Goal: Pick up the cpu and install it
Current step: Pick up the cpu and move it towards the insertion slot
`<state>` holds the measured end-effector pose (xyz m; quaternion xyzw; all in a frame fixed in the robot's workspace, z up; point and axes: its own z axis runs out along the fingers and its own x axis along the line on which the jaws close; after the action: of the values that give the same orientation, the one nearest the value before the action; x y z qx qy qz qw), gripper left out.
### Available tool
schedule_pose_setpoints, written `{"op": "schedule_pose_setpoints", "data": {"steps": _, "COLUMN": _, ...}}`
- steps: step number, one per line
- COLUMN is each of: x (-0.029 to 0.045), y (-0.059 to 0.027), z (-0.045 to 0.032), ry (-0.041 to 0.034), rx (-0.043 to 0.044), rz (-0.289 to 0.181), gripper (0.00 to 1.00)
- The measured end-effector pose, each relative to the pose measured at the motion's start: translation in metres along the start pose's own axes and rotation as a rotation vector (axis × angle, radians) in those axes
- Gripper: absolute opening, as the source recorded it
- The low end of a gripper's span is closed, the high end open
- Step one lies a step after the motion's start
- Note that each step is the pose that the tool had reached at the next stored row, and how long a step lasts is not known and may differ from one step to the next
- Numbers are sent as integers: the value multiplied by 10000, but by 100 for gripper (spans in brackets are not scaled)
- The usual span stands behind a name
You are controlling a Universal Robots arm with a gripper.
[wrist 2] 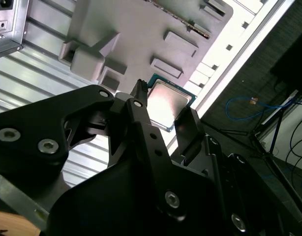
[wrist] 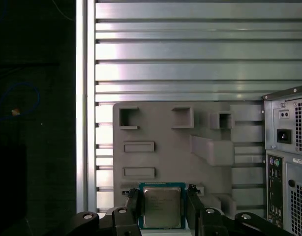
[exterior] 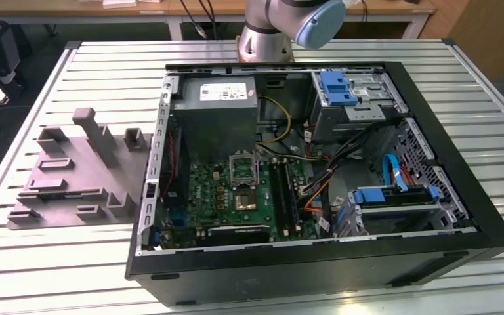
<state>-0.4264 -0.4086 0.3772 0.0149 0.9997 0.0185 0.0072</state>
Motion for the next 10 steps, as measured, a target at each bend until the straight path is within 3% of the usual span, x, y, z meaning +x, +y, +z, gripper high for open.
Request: {"op": "schedule_pose_setpoints", "data": {"steps": 10, "x": -41, "y": 1, "z": 0, "ry": 0, "rx": 4, "rz": 9, "gripper": 47}}
